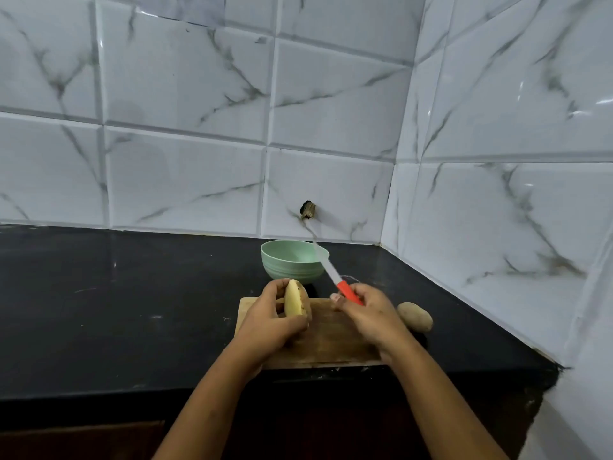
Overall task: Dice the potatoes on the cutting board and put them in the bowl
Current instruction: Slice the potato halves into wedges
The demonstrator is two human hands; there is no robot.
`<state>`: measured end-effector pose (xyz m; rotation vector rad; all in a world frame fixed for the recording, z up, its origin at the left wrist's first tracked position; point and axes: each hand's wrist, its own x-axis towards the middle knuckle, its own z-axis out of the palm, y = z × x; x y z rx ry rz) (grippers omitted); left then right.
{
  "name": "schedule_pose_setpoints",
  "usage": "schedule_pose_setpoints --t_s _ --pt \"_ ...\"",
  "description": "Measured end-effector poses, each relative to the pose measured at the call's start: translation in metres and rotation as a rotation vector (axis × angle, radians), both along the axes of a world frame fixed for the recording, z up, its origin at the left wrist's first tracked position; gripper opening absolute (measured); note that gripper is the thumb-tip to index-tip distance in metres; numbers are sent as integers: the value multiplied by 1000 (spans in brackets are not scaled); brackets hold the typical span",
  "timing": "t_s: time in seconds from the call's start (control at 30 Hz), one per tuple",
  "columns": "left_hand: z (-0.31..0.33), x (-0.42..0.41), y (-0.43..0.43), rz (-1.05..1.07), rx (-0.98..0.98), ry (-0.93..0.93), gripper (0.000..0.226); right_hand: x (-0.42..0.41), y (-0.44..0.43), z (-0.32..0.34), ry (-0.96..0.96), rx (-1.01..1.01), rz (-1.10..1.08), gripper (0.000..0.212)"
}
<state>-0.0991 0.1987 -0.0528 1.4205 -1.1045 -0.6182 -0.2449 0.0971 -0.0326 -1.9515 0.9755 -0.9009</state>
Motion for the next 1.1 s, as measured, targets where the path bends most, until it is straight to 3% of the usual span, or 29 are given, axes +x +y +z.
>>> schedule_pose_setpoints --t_s 0.2,0.3,0.4,0.53,0.6,0.77,0.9,1.1 --pt "-1 3 6 -179 -88 185 71 17 24 -1 -226 415 214 18" --pt "-1 1 7 -216 -106 169 71 14 27 2 -281 484 233 24" --pt "-2 -1 4 -195 -101 63 79 8 33 8 -265 375 137 33" --pt "-8 -3 -2 -33 -52 -178 77 5 31 4 14 -92 -73 38" --pt "-10 -6 -5 37 11 -330 82 7 34 0 81 -222 -91 33" --pt "-9 -16 -8 173 90 -575 77 4 33 -6 15 -165 -54 22" --pt "-9 -15 -8 196 108 -546 69 -9 26 -6 58 -142 -70 21" --pt "-7 -15 -6 195 69 -510 49 -29 35 -7 307 -287 -84 29"
